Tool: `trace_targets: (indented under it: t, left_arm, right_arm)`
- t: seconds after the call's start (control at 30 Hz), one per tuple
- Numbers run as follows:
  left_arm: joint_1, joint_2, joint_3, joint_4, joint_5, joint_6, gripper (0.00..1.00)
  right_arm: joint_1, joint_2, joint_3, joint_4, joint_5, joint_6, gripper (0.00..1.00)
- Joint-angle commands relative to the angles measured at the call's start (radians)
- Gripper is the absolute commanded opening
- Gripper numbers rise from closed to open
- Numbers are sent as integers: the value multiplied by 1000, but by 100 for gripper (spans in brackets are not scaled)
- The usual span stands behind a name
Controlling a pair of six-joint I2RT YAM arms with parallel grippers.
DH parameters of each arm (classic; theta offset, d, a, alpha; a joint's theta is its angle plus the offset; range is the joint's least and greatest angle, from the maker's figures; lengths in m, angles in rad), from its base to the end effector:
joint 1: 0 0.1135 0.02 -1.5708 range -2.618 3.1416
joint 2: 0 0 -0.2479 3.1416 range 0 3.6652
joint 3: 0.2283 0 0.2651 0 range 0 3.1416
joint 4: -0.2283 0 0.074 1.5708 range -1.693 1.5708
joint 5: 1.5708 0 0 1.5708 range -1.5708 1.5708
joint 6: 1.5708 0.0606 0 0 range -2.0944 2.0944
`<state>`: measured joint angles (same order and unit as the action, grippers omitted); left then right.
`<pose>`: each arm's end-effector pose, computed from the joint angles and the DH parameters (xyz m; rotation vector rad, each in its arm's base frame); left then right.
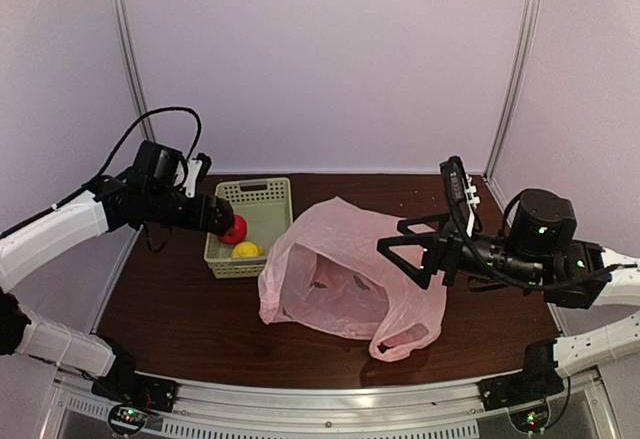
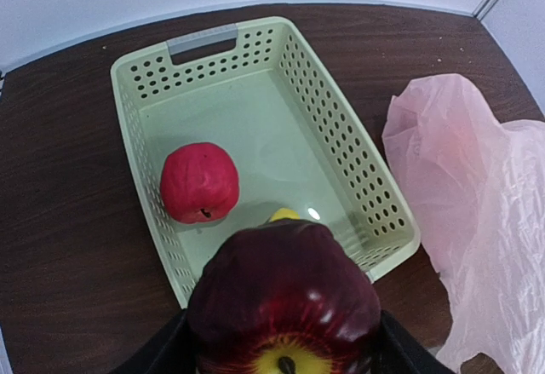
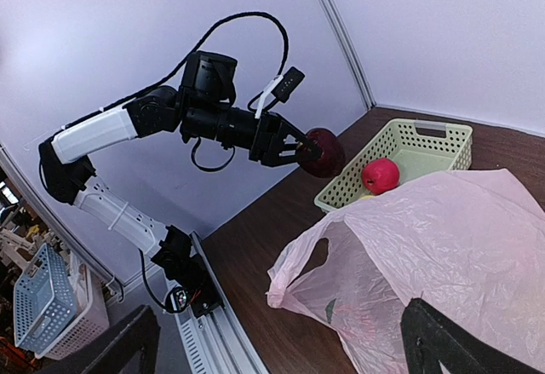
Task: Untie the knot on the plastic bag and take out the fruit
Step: Place the fake fruit in the bin.
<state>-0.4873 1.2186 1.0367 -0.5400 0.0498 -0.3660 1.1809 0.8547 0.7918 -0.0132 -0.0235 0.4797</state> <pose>0.2639 -0.1433 0.2696 0.1683 2.3365 -0.4912 0.0948 0.2345 0.3339 -0.6408 1.6947 1.2536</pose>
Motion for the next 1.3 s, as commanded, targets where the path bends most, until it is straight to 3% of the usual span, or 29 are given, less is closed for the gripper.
trace_targets:
  t: [0.0,0.43,0.87,1.27]
  left_arm:
    - [11,49,-24,23,-84,57,32]
    - [26,151,-77,54,-99,74,37]
    - [27,158,-87,53,-90,76,69]
    - [27,151,-89,48,-80,79,84]
  right_arm:
    - [-4,-9,-13,-14,19,11,100]
    - [-4,-5,-11,-19,19,16,100]
    - [-4,15,-8,-7,19,23,100]
    - [-4,19,-5,-8,14,25,100]
